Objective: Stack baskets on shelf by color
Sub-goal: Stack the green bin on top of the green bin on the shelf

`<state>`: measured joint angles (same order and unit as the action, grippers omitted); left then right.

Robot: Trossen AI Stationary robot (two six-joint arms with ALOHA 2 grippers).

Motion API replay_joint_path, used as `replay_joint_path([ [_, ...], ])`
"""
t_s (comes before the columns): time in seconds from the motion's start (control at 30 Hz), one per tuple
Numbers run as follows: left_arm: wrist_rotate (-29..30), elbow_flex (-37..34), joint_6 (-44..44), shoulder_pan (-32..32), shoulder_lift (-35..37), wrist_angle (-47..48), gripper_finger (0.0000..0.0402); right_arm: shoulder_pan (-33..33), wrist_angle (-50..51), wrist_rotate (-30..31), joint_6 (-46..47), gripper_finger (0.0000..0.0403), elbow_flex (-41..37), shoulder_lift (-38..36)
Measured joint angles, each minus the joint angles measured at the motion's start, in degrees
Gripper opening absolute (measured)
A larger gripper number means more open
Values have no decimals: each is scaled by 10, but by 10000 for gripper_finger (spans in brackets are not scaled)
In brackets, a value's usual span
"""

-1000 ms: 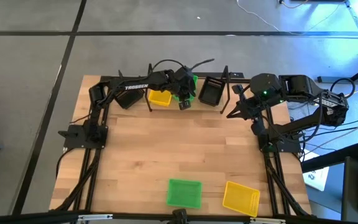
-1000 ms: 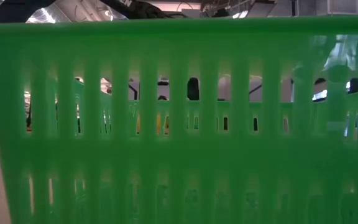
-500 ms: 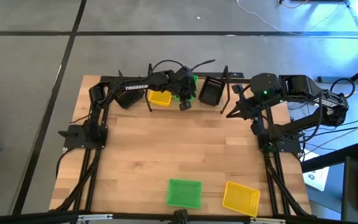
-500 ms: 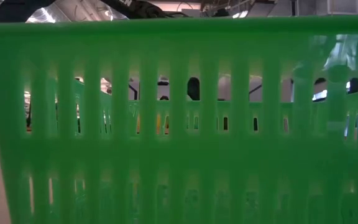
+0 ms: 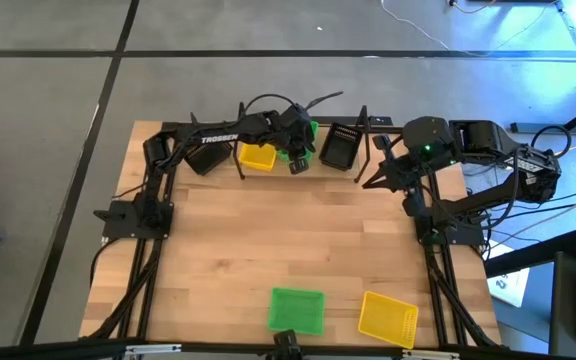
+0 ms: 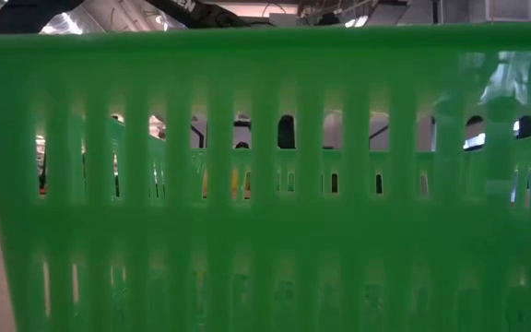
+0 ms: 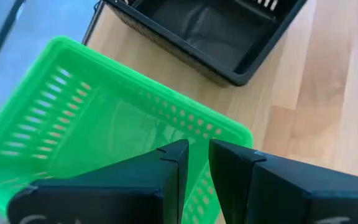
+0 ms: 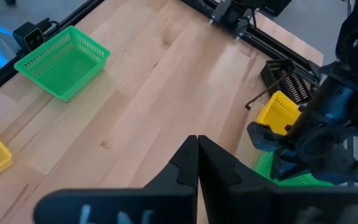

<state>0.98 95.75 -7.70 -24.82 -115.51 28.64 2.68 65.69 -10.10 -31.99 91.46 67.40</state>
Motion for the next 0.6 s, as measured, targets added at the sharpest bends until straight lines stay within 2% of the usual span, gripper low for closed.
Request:
replay_joint_path([
  [0.43, -19, 0, 14, 10, -16, -19, 55, 0, -3, 0, 0, 7, 0, 0],
  [0.6, -20, 0, 12, 13, -16, -54, 55, 0, -3, 0, 0, 7, 0, 0],
])
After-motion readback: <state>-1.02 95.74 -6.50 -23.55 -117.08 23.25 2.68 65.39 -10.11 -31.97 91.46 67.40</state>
